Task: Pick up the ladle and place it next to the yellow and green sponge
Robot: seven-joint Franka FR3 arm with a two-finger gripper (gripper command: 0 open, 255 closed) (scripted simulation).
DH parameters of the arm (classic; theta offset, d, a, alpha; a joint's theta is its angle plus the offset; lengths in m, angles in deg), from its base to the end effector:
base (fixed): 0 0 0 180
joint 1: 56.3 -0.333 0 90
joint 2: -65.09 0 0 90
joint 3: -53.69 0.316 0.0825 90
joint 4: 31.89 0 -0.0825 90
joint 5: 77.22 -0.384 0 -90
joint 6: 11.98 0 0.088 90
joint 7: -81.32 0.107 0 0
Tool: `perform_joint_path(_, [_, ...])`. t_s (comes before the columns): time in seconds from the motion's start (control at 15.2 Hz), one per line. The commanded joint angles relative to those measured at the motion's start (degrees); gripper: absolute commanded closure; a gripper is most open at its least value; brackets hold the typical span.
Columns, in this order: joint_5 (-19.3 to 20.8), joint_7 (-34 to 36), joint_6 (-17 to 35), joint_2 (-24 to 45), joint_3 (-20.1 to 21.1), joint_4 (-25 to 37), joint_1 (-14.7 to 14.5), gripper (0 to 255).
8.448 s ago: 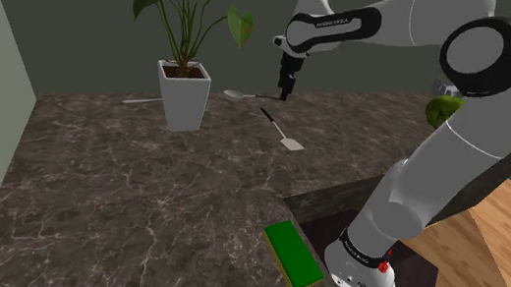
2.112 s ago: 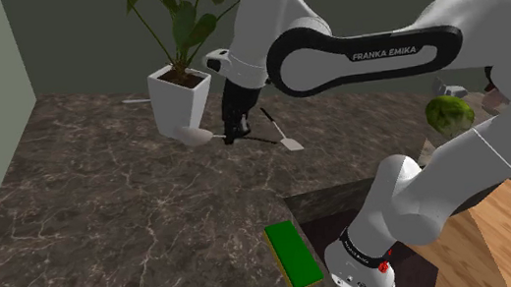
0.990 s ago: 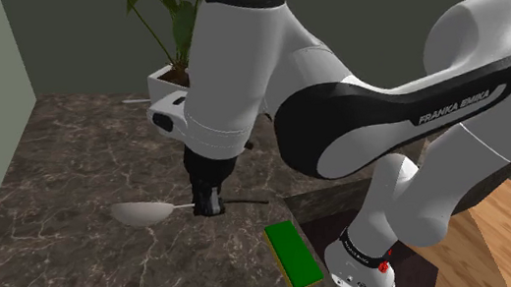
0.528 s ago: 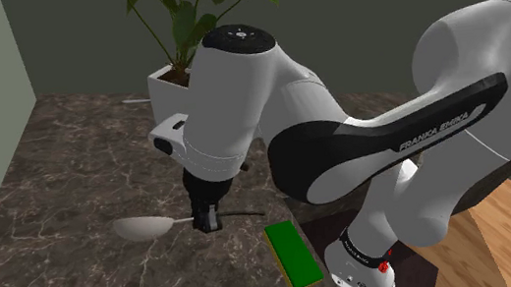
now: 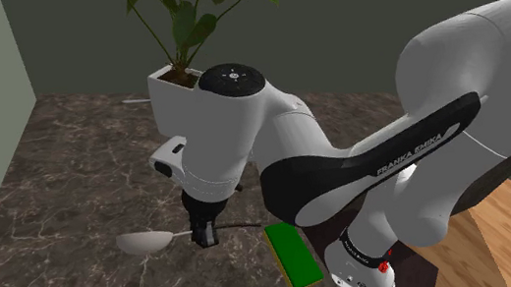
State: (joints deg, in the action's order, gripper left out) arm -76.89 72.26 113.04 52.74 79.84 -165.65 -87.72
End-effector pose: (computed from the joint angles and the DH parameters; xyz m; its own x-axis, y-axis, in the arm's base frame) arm 0.2547 0.4072 0.4177 0.3990 0.9166 0.0249 0.9108 -0.3994 0.1043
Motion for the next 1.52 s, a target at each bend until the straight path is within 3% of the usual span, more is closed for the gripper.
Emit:
perform_joint_path(0.0, [0.36, 0.36, 1.6, 0.71, 0.18, -0.92, 0.08, 255])
perform_joint_path(0.59, [0.56, 0.57, 2.33, 1.09, 0.27, -1.32, 0.12, 255])
perform_joint_path(0.66, [0.56, 0.57, 2.33, 1.09, 0.27, -1.32, 0.12, 0])
perform_joint_path(0.99, [0.56, 0.57, 2.33, 1.09, 0.27, -1.32, 0.12, 0])
perform_joint_path(1.25, [-1.19, -0.77, -5.24, -2.57, -0.4, 2.91, -0.43, 0])
perform_joint_path(1.45, [-1.19, -0.77, -5.24, -2.57, -0.4, 2.91, -0.44, 0])
